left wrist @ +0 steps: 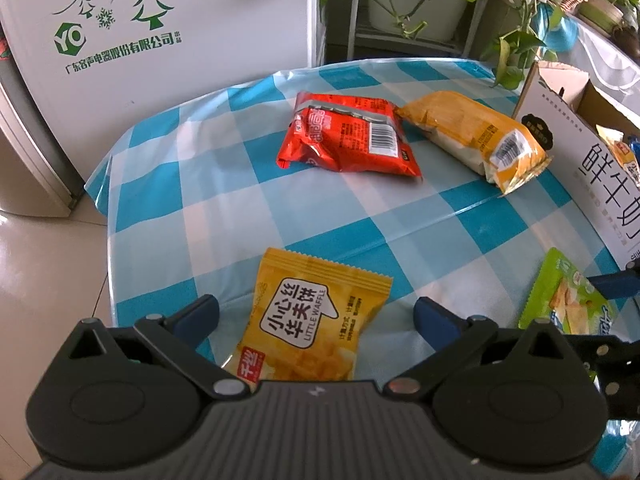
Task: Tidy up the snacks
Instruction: 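Close the left tool on the waffle bag while the right tool closes on the green bag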
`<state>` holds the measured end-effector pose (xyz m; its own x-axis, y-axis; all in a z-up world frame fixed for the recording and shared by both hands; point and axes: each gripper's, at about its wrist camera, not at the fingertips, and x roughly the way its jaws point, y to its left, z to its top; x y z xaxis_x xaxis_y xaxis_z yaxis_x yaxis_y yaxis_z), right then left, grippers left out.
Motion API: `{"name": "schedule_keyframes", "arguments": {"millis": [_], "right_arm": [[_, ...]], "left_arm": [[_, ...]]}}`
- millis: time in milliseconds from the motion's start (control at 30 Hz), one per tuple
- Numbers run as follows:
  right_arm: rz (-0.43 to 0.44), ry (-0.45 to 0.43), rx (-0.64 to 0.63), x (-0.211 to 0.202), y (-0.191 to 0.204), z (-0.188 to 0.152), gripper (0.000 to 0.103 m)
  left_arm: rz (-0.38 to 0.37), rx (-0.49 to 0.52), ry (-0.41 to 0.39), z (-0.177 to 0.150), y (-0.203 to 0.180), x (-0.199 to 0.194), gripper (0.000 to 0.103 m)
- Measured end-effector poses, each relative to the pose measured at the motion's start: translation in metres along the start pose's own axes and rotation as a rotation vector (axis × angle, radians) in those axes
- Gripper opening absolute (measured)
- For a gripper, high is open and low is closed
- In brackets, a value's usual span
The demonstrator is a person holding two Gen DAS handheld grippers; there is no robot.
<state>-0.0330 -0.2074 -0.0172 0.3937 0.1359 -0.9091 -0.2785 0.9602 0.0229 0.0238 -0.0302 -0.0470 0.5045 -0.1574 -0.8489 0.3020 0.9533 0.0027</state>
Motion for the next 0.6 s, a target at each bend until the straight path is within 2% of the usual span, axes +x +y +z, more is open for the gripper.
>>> {"name": "schedule_keyframes", "arguments": {"millis": [200,367,433,500,600], "right_arm": [[-0.004,-0.022,0.069,-0.003,-0.003,0.009,0.061],[0.017,-0.042,0.164,-0.008,-0.010,0.017,0.061],[0.021,-0.047,0.185,-0.009,-0.011,0.019,0.061],[0.019,-0.054,0.199,-0.010,-0.012,0.020,0.061],[0.009,-0.058,0.218,-0.010,-0.013,0.022,0.061]], "left_arm": [[0.000,-0.003,0.004,0.001,-0.001,-0.001,0.101],[-0.012,0.021,-0.011,0.001,-0.006,-0.007,0.087],[-0.032,0.018,-0.018,0.002,-0.008,-0.009,0.074],[-0.027,0.012,-0.025,0.003,-0.009,-0.011,0.068],[-0.040,-0.028,-0.028,0.006,-0.005,-0.011,0.065]]}}
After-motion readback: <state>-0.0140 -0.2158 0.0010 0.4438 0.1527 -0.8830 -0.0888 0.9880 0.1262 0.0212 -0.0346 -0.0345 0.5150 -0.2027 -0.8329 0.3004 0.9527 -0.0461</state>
